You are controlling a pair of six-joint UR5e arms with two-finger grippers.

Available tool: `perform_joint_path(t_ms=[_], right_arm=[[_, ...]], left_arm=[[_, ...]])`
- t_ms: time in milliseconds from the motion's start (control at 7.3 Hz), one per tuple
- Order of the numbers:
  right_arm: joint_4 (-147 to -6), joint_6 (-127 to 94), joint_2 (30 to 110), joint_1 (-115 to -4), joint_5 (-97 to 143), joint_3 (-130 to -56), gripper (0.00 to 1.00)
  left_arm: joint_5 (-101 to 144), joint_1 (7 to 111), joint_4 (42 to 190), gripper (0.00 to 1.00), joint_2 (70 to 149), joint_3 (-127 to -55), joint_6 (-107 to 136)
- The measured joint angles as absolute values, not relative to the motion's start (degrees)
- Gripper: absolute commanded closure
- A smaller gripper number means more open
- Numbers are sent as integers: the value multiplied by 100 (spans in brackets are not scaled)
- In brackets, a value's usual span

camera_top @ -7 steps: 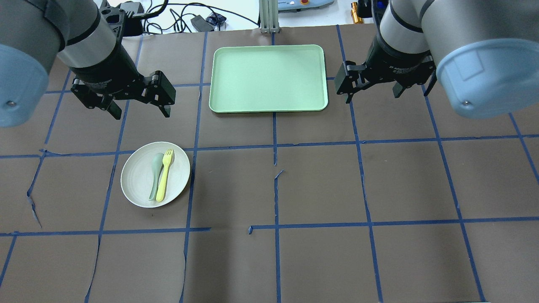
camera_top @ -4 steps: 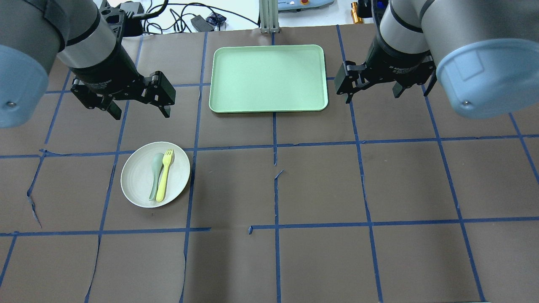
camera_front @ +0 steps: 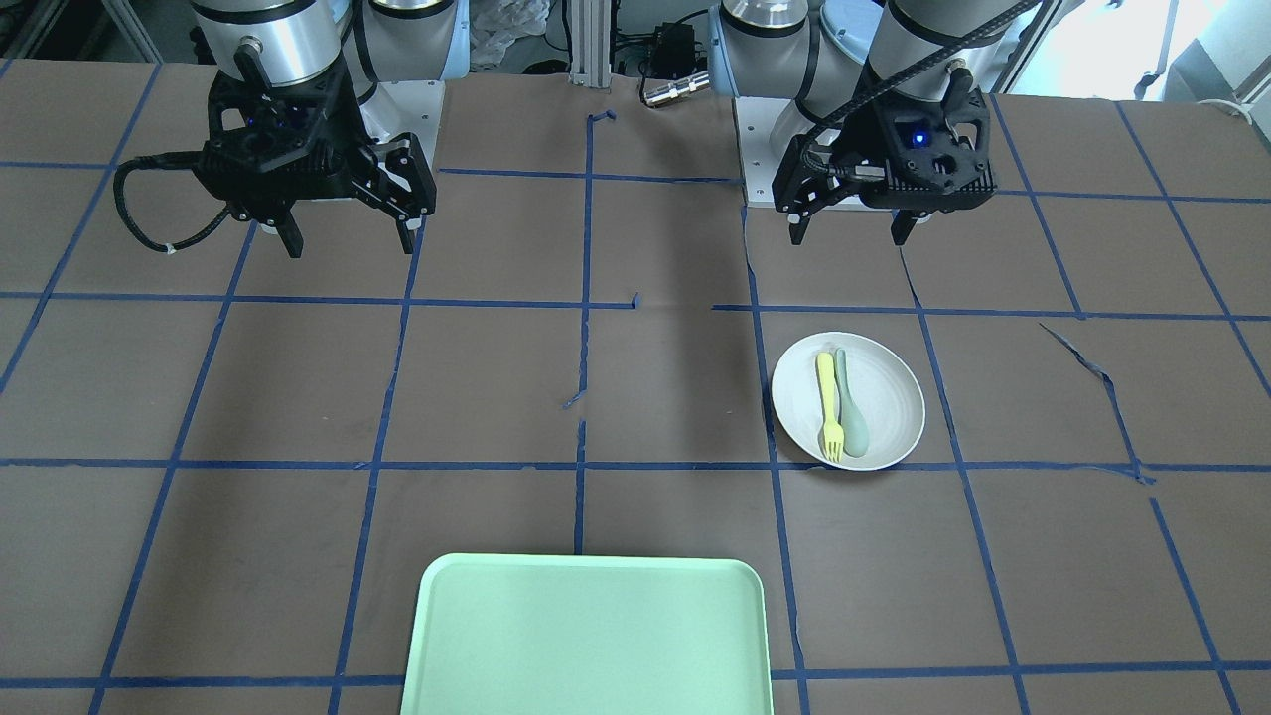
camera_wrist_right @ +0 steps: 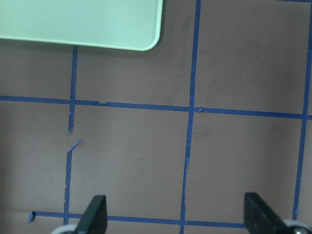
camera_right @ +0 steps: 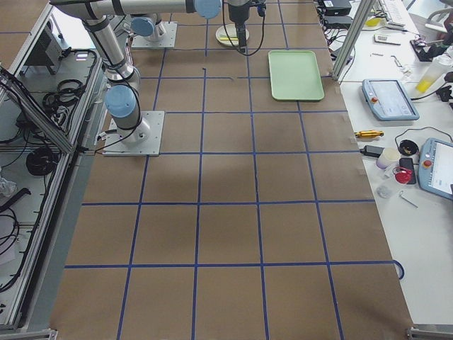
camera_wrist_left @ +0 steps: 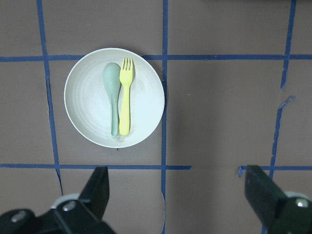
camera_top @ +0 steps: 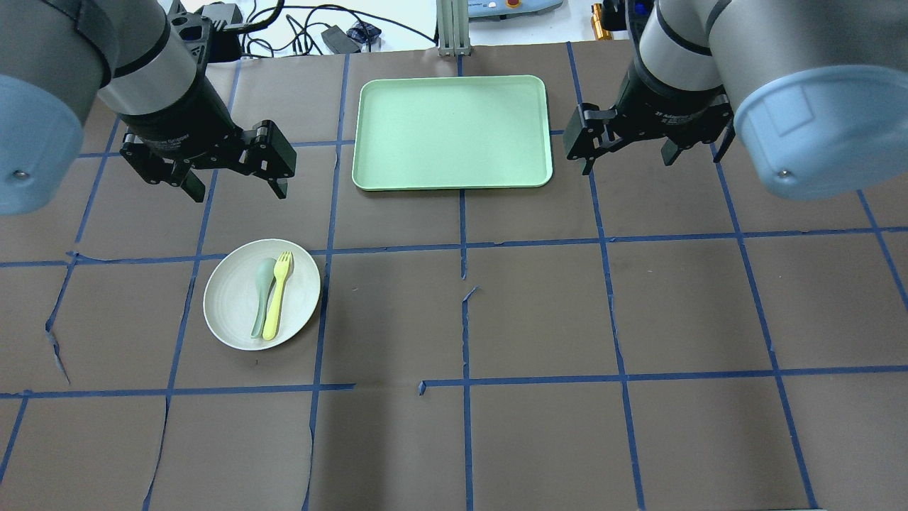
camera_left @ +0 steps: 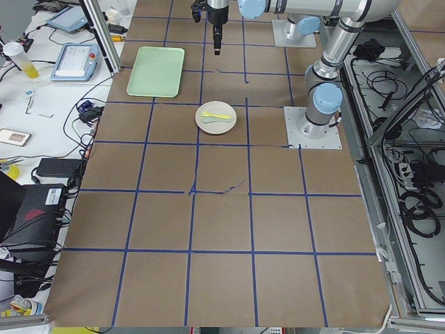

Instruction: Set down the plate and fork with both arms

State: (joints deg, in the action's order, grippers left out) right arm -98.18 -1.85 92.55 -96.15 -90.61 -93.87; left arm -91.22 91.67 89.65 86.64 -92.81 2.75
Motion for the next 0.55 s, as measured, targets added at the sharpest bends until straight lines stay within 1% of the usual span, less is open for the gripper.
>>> perform_joint_path(t_ms=[548], right_arm=[[-9817, -184, 9255, -9614, -9062, -9384, 0]], left_arm=[[-9086, 9167, 8957, 0, 8644, -9279, 273]])
